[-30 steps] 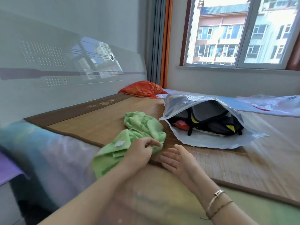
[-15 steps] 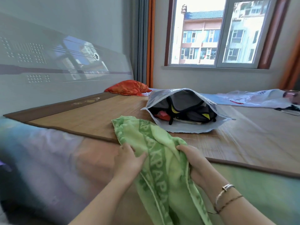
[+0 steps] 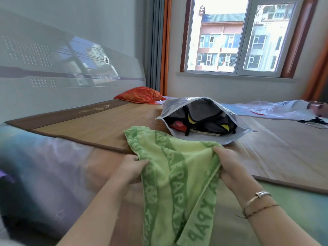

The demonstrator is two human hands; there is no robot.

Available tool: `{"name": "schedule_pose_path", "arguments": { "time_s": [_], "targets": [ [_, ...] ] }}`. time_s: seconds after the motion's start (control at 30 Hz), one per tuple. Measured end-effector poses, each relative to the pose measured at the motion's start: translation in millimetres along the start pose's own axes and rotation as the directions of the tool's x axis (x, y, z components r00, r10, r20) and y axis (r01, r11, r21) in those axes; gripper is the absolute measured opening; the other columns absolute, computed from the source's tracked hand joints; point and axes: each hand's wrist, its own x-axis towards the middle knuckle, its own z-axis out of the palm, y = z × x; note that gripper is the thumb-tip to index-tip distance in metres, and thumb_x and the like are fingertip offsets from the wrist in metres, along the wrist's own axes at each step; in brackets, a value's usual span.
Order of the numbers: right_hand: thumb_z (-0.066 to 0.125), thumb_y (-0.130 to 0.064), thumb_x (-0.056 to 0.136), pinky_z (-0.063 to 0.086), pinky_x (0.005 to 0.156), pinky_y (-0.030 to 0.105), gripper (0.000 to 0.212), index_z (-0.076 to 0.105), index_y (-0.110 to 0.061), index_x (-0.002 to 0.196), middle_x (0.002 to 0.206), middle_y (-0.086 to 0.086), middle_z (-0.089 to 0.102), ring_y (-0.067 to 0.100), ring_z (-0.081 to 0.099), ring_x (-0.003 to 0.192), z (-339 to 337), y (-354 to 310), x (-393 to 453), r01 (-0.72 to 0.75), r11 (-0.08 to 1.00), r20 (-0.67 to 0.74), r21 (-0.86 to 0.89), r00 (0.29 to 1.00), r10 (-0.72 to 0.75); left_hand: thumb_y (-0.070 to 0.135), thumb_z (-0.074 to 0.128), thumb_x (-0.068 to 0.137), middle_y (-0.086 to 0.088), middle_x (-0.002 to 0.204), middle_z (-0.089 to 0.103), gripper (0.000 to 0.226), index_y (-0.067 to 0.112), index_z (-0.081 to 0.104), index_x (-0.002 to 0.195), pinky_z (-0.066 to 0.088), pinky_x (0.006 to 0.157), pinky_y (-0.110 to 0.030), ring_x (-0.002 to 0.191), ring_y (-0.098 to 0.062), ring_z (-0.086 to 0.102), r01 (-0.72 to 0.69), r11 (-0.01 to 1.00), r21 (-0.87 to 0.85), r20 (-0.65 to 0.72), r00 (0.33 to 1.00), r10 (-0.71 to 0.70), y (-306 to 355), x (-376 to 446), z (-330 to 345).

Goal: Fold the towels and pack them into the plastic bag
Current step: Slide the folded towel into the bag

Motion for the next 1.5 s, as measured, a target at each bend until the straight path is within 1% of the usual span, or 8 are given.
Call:
{"name": "schedule_pose_path", "arguments": {
  "time_s": [0.13, 0.27, 0.57, 0.73, 0.83, 1.13, 1.33, 1.5],
  "targets": [
    [0.06, -0.025, 0.092, 0.051, 0.061, 0.032, 0.014, 0.062, -0.014, 0.085, 0.073, 0.005, 0.063, 0.02, 0.06, 0.065, -29.2, -25.5, -5.1, 0.109, 0.943, -0.076, 0.313, 0.993, -0.089, 0.014, 0.059, 0.094, 0.003, 0.058, 0.068, 0.015, 0.011, 0.068, 0.083, 0.055, 0.054, -0.024, 0.05, -0.008, 0.063, -0.21, 0.941, -0.266, -0.11, 0.976, 0.187, 30.3, -14.6, -12.1],
    [0.077, -0.035, 0.073, 0.054, 0.091, 0.043, 0.053, 0.065, -0.002, 0.112, 0.11, 0.017, 0.069, 0.03, 0.066, 0.103, -54.7, -36.9, -14.4, 0.156, 0.863, 0.024, 0.48, 0.981, -0.19, 0.025, 0.063, 0.093, 0.004, 0.064, 0.066, 0.023, 0.016, 0.066, 0.072, 0.048, 0.063, -0.028, 0.061, -0.011, 0.057, -0.36, 0.917, -0.175, -0.289, 0.909, 0.301, 38.5, -23.4, -21.7],
    [0.049, 0.003, 0.094, 0.055, 0.044, 0.032, 0.012, 0.061, 0.005, 0.094, 0.066, 0.016, 0.07, 0.023, 0.069, 0.053, -94.7, -31.3, -28.4, -0.002, 0.996, 0.047, 0.084, 0.999, -0.002, 0.033, 0.082, 0.075, -0.004, 0.071, 0.065, 0.029, 0.012, 0.063, 0.068, 0.046, 0.063, -0.029, 0.064, -0.017, 0.057, -0.358, 0.921, -0.154, -0.403, 0.874, 0.273, 32.9, -29.2, -26.5],
    [0.064, -0.003, 0.084, 0.055, 0.045, 0.027, 0.005, 0.063, 0.0, 0.089, 0.065, 0.011, 0.071, 0.017, 0.069, 0.053, -98.0, -34.0, -33.8, 0.005, 0.972, 0.024, 0.233, 1.0, -0.011, 0.028, 0.081, 0.076, -0.003, 0.067, 0.065, 0.025, 0.011, 0.064, 0.068, 0.047, 0.059, -0.025, 0.059, -0.012, 0.056, -0.362, 0.892, -0.269, -0.36, 0.897, 0.256, 37.0, -35.8, -20.1],
    [0.08, -0.018, 0.054, 0.054, 0.048, 0.022, 0.037, 0.064, -0.008, 0.086, 0.064, 0.003, 0.071, 0.011, 0.066, 0.054, -96.6, -43.6, -37.6, 0.16, 0.931, -0.053, 0.328, 0.987, -0.151, 0.018, 0.076, 0.081, 0.007, 0.06, 0.069, 0.009, 0.014, 0.068, 0.077, 0.051, 0.057, -0.02, 0.058, -0.006, 0.061, -0.393, 0.818, -0.421, -0.297, 0.911, 0.285, 44.8, -42.1, -17.1],
    [0.061, -0.002, 0.088, 0.057, 0.066, 0.021, 0.012, 0.065, -0.013, 0.092, 0.074, -0.004, 0.074, 0.008, 0.067, 0.068, -88.7, -80.2, -81.1, 0.618, 0.746, -0.214, 0.247, 0.786, -0.58, -0.005, 0.06, 0.084, -0.001, 0.087, 0.075, 0.021, 0.005, 0.067, 0.101, 0.056, 0.074, -0.021, 0.08, -0.012, 0.069, -0.578, 0.499, -0.646, -0.249, 0.777, 0.578, 91.3, -82.1, -25.3],
    [0.063, -0.01, 0.092, 0.052, 0.064, 0.015, 0.017, 0.062, -0.026, 0.085, 0.07, -0.016, 0.072, -0.001, 0.065, 0.067, -83.9, -120.2, -100.6, 0.855, 0.518, -0.429, 0.001, 0.468, -0.773, 0.006, 0.068, 0.085, 0.006, 0.075, 0.073, 0.01, 0.015, 0.068, 0.089, 0.053, 0.06, -0.017, 0.067, -0.006, 0.065, -0.651, 0.4, -0.645, -0.38, 0.727, 0.572, 136.3, -96.3, -37.5],
    [0.066, -0.02, 0.09, 0.055, 0.064, 0.027, 0.013, 0.062, -0.027, 0.08, 0.068, -0.011, 0.071, 0.004, 0.063, 0.064, -84.8, -121.7, -54.4, 0.772, 0.626, -0.432, -0.112, 0.53, -0.73, 0.005, 0.07, 0.084, 0.011, 0.056, 0.066, 0.013, 0.018, 0.067, 0.082, 0.044, 0.044, -0.012, 0.046, 0.0, 0.056, -0.636, 0.578, -0.511, -0.372, 0.77, 0.518, 135.3, -61.4, -30.4]
  ]
}}
